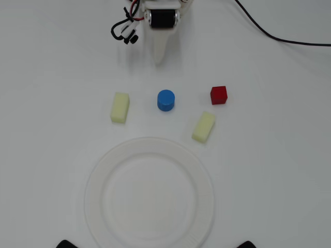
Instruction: Grasp a blue block and put it in the dish.
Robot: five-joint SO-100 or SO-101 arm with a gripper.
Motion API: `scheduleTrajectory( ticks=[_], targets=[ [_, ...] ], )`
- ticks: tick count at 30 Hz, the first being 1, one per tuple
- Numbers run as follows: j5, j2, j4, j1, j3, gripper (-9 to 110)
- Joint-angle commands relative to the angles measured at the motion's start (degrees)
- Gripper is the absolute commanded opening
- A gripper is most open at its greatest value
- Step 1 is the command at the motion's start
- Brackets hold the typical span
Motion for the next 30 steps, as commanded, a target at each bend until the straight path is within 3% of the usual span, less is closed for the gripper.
scheduleTrajectory(
  ticks=[1, 22, 30],
  targets=[
    [-1.49, 9.93, 2.37, -2.64, 5.62, 0],
    [-2.37, 8.35, 2.72, -0.53, 0.00, 0],
    [-0.26, -30.85, -1.05, -2.55, -28.65, 2]
  ],
)
